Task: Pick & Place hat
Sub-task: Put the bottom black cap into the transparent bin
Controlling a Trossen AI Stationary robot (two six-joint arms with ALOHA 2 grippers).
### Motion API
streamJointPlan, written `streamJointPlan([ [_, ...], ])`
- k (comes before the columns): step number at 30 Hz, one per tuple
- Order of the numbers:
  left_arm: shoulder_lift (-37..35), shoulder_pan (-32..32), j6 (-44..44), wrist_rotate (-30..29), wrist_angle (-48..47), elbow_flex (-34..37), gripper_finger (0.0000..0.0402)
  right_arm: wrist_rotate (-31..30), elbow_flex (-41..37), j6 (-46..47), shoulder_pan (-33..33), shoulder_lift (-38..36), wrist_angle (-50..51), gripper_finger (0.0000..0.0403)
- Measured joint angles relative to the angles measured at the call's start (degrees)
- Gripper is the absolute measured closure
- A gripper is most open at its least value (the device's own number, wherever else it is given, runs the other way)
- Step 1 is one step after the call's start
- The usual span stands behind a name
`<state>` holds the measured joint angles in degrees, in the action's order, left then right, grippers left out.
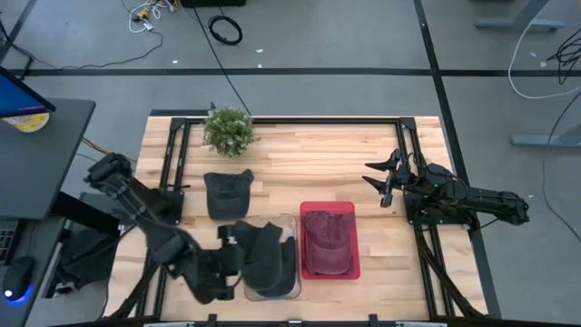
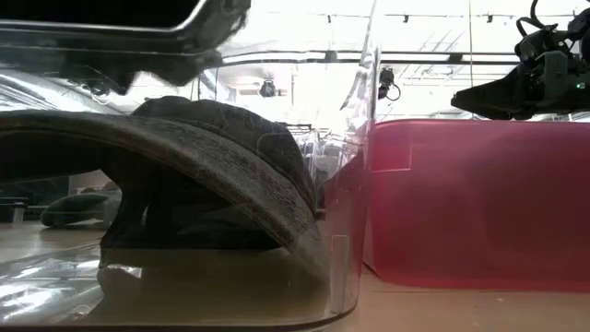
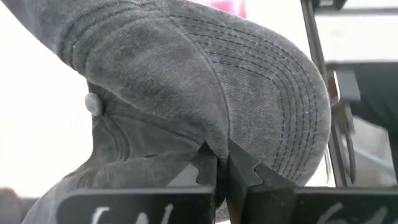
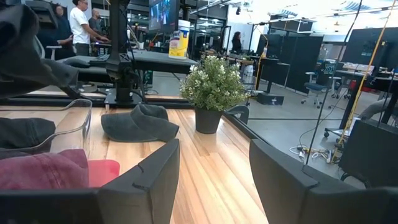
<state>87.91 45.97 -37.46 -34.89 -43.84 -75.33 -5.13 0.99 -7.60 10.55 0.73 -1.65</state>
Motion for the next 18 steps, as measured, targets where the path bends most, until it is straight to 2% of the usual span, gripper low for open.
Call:
streamJointPlan([
  [6,1.3,-3.8,3.4,1.3,3.5,0.0,0.0392,0.0,0.0,0.0,0.0,0.0,0.0,0.0204],
  [11,5.0,-7.2,5.6,8.7,6.1,0.0,0.0395,0.0,0.0,0.0,0.0,0.0,0.0,0.0204],
  [15,8.9,-10.4,7.0,17.5,7.6,-0.1,0.0394,0.0,0.0,0.0,0.0,0.0,0.0,0.0204],
  [18,11.3,-11.9,6.6,20.3,7.5,-0.7,0.0391,0.0,0.0,0.0,0.0,0.0,0.0,0.0204],
])
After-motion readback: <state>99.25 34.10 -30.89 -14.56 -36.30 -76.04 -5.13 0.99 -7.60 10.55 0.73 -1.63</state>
